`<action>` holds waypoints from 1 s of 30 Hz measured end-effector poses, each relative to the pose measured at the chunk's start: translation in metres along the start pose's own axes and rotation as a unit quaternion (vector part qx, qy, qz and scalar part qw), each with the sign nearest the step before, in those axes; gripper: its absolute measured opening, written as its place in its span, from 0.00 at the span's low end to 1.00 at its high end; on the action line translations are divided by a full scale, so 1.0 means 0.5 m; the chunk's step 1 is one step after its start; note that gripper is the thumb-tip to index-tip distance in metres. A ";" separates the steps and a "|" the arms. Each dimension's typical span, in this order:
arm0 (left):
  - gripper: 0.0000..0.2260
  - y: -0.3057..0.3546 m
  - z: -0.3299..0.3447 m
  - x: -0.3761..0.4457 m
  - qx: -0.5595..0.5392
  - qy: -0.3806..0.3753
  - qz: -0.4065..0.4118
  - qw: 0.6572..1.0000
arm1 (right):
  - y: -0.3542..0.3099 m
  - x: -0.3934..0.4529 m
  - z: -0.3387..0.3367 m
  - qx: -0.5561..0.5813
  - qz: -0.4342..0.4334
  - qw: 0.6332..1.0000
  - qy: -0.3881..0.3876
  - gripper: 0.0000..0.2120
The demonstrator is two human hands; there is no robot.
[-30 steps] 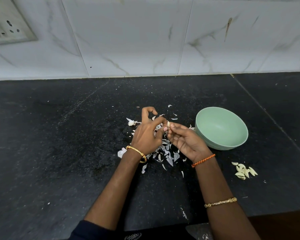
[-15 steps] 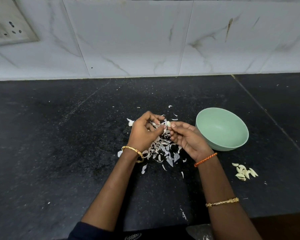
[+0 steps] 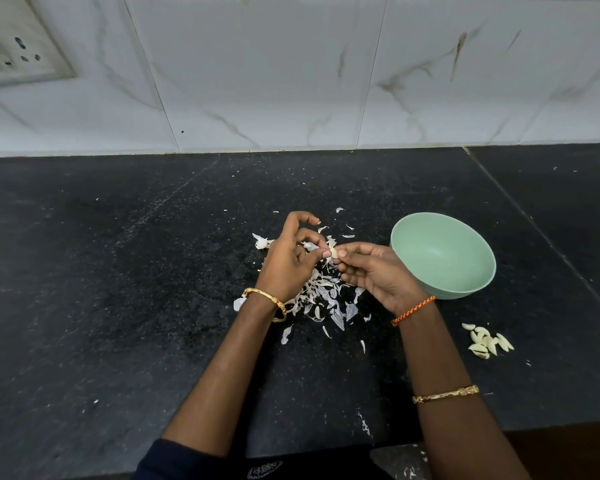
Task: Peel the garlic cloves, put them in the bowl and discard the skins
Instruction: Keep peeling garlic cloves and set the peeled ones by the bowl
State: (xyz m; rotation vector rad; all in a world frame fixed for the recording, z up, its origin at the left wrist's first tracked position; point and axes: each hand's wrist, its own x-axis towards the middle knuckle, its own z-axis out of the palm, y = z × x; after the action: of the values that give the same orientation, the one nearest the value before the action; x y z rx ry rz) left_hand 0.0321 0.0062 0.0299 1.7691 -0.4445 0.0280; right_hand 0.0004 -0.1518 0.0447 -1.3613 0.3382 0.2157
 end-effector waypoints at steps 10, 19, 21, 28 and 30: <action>0.11 -0.009 0.023 -0.010 0.081 -0.038 0.018 0.996 | 0.006 0.000 0.013 0.097 0.008 0.995 0.021 0.03; 0.03 0.007 0.009 -0.001 -0.088 0.036 -0.106 0.990 | 0.011 -0.006 0.016 -0.052 -0.108 0.990 0.072 0.03; 0.03 0.014 0.008 -0.003 -0.111 0.037 -0.119 0.986 | 0.010 -0.006 0.022 -0.069 -0.125 0.987 0.080 0.02; 0.01 0.019 0.011 0.000 -0.157 0.073 -0.142 0.975 | 0.012 -0.008 0.041 -0.063 -0.124 0.986 0.086 0.02; 0.01 0.020 0.016 0.000 -0.174 0.081 -0.163 0.968 | 0.019 -0.003 0.051 -0.048 -0.123 0.986 0.102 0.02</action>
State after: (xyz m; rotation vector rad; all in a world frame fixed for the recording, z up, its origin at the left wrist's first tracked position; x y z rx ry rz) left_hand 0.0274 -0.0030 0.0371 1.4600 -0.0316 -0.1296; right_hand -0.0015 -0.1249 0.0407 -1.5100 0.3296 -0.1165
